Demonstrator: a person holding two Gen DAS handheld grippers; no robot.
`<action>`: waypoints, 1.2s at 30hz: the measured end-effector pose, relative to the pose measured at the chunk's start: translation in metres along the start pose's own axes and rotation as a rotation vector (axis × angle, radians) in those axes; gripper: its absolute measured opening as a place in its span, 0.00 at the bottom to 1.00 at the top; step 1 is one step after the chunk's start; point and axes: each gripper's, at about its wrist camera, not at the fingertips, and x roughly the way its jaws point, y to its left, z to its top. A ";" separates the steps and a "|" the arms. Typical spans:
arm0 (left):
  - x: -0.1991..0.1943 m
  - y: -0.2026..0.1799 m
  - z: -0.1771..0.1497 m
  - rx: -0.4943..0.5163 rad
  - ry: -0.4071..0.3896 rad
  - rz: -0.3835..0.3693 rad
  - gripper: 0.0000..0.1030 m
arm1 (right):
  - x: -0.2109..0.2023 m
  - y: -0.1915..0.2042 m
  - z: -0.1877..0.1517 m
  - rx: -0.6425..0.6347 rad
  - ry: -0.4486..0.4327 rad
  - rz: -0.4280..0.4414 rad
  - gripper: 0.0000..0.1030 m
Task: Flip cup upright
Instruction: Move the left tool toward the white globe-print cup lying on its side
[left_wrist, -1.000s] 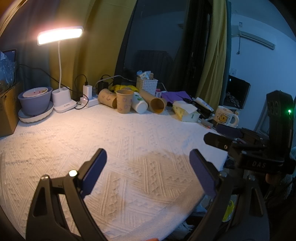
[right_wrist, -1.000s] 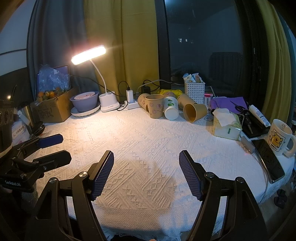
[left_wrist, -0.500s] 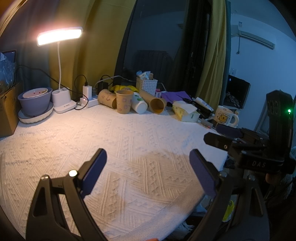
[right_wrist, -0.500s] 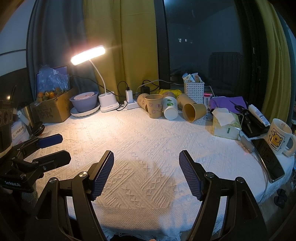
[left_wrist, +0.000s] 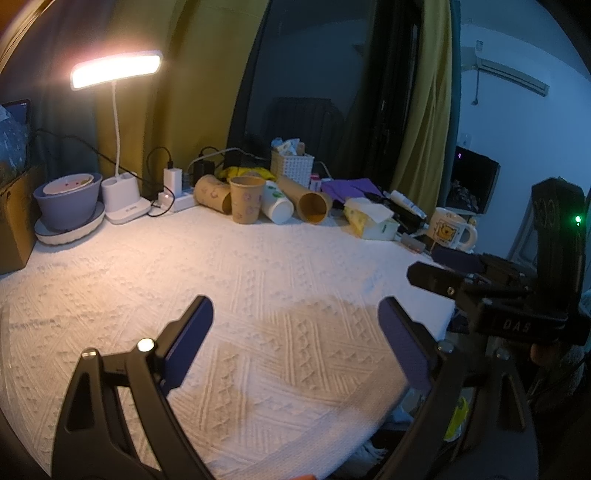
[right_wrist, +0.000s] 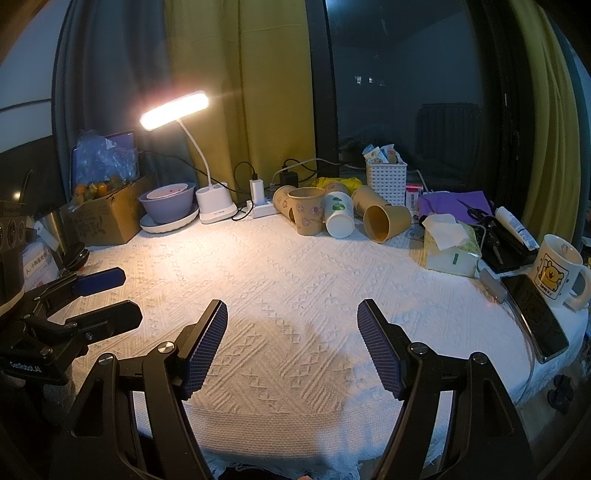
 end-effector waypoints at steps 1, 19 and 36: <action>0.002 0.000 0.000 0.001 0.004 0.000 0.89 | 0.000 -0.002 0.000 0.003 0.002 -0.001 0.74; 0.072 -0.011 0.014 0.028 0.169 -0.006 0.89 | 0.042 -0.045 -0.002 0.076 0.077 -0.009 0.74; 0.167 -0.019 0.065 0.046 0.286 -0.038 0.89 | 0.095 -0.112 0.027 0.148 0.112 -0.031 0.74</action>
